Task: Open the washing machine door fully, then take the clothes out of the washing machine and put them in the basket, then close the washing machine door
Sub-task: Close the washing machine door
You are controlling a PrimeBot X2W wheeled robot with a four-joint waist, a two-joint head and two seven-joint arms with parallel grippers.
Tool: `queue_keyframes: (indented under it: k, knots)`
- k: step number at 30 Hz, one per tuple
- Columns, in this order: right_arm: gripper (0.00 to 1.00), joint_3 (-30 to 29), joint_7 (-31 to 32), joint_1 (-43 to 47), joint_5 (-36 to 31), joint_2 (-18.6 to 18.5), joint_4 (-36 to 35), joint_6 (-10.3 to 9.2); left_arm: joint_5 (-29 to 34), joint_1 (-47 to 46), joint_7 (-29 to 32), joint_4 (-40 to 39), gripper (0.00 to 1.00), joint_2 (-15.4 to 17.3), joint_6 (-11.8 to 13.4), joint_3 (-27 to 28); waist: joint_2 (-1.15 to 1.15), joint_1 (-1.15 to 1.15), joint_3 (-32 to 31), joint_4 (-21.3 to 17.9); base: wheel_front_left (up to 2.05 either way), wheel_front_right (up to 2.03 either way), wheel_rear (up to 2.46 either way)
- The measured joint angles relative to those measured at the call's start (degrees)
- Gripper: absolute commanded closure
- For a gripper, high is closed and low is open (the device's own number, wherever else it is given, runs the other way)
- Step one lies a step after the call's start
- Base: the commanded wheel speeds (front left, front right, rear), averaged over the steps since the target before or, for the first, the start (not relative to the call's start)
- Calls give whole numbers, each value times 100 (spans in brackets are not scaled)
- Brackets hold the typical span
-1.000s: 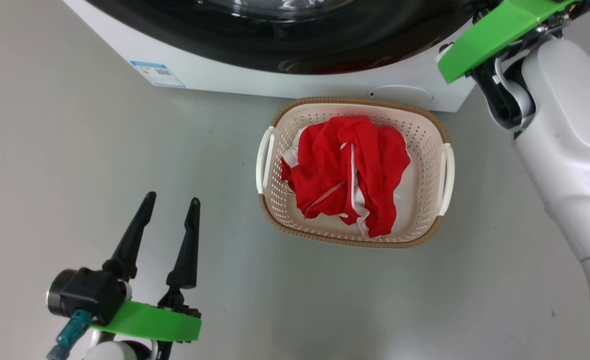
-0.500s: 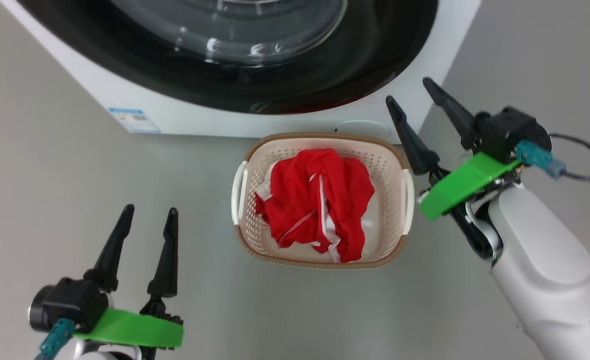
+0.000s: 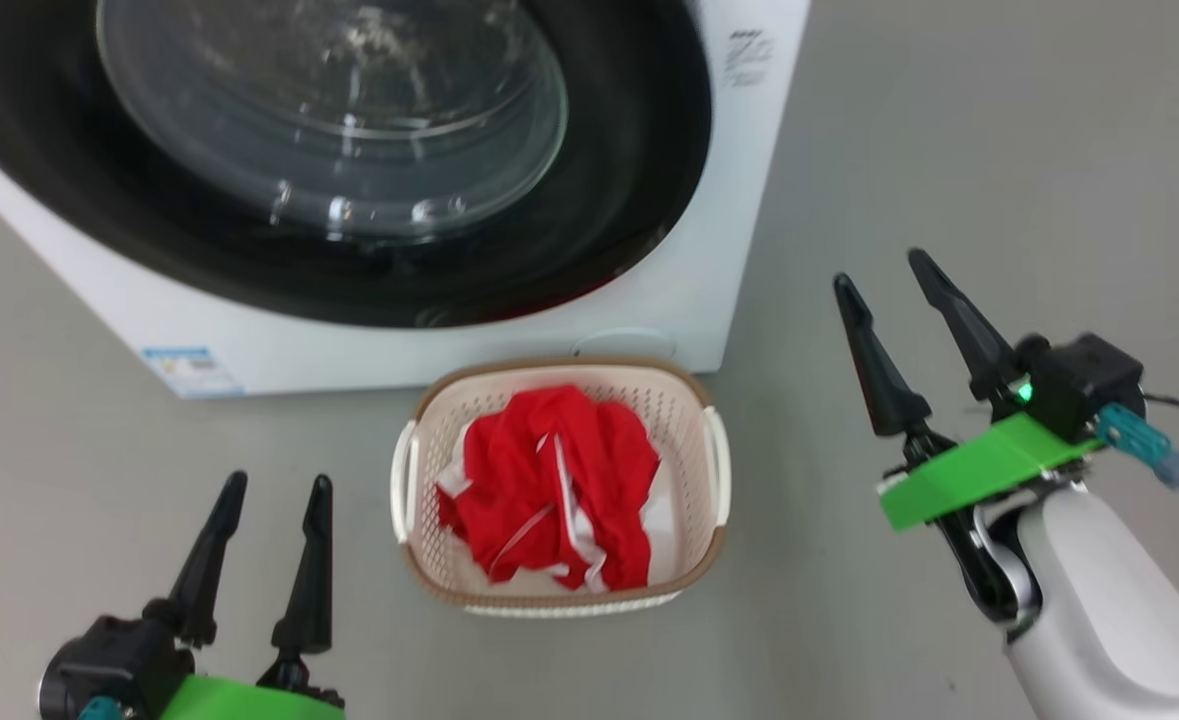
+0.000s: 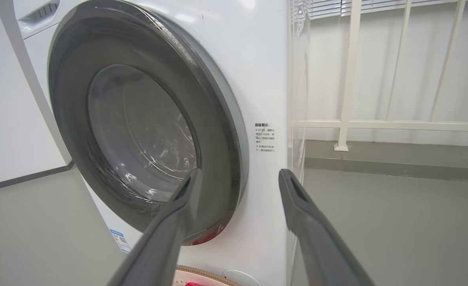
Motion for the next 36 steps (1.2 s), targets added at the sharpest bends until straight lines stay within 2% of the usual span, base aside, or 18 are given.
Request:
queue_keyframes:
  k: [13,21,36]
  knots:
    - [0,-400,0,1371,-3,-107,-498,0,20,611,0,-26,0,-7,0,156,0,0,-873,-359,0,0,0]
    - [0,-653,0,2037,11,-26,-828,0,46,864,0,-369,0,-8,0,256,0,0,-1121,-471,0,0,0]
    - [0,-668,0,2319,-69,34,-869,0,113,1062,1,-409,0,-8,0,227,0,0,-1238,-440,0,0,0]
